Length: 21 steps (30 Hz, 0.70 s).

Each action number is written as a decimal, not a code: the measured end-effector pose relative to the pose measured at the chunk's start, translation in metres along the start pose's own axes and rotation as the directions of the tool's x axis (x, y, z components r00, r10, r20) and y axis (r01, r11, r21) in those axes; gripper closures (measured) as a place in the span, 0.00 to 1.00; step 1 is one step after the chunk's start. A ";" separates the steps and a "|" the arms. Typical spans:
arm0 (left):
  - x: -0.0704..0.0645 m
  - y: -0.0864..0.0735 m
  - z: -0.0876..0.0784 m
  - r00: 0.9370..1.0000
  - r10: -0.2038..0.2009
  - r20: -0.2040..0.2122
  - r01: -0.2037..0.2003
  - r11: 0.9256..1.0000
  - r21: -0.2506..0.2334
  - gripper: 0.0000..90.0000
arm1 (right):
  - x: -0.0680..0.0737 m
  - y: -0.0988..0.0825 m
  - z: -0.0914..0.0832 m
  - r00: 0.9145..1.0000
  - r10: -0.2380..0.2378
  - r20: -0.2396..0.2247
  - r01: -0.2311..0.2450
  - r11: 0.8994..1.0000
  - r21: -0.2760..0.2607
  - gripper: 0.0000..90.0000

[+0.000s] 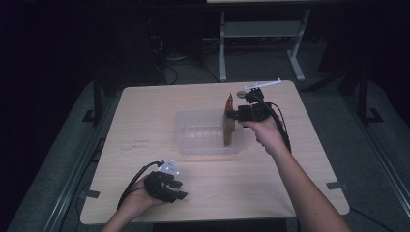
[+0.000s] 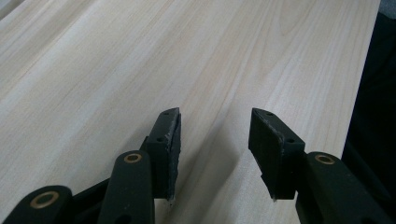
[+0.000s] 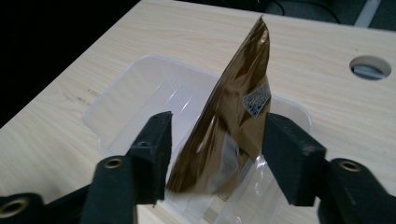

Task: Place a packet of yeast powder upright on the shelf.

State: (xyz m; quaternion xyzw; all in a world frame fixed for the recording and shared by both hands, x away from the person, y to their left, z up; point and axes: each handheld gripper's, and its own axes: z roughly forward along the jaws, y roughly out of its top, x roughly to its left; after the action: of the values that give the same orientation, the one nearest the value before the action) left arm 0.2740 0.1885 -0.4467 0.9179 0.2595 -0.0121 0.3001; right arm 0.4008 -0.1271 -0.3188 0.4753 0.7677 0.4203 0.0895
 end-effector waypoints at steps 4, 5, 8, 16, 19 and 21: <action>0.002 0.000 0.000 1.000 0.006 0.001 -0.006 1.000 0.009 0.58 | 0.002 -0.004 -0.013 0.997 -0.073 -0.003 0.073 0.997 -0.005 0.39; 0.001 0.000 0.001 1.000 -0.010 0.004 0.010 1.000 -0.005 0.57 | 0.002 -0.006 -0.014 0.997 -0.083 -0.005 0.083 0.996 -0.008 0.38; 0.002 0.000 0.001 1.000 -0.012 0.004 0.012 1.000 -0.007 0.55 | 0.001 -0.012 -0.023 0.989 -0.148 0.004 0.148 0.989 -0.008 0.35; 0.004 0.000 -0.001 1.000 -0.011 0.014 0.012 0.999 -0.035 0.45 | -0.008 -0.037 -0.037 0.972 -0.234 -0.012 0.234 0.972 -0.029 0.31; 0.003 0.000 -0.001 1.000 -0.007 0.012 0.008 0.999 -0.051 0.41 | -0.011 -0.047 -0.041 0.967 -0.254 -0.007 0.254 0.966 -0.049 0.30; 0.003 0.000 -0.001 1.000 0.005 0.001 -0.005 0.998 -0.066 0.38 | -0.015 -0.056 -0.043 0.965 -0.261 -0.009 0.260 0.964 -0.052 0.30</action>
State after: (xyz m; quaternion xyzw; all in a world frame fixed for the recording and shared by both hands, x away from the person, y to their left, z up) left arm 0.2768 0.1906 -0.4465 0.9080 0.2574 -0.0033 0.3305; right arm 0.3491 -0.1737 -0.3362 0.3647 0.8133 0.4280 0.1499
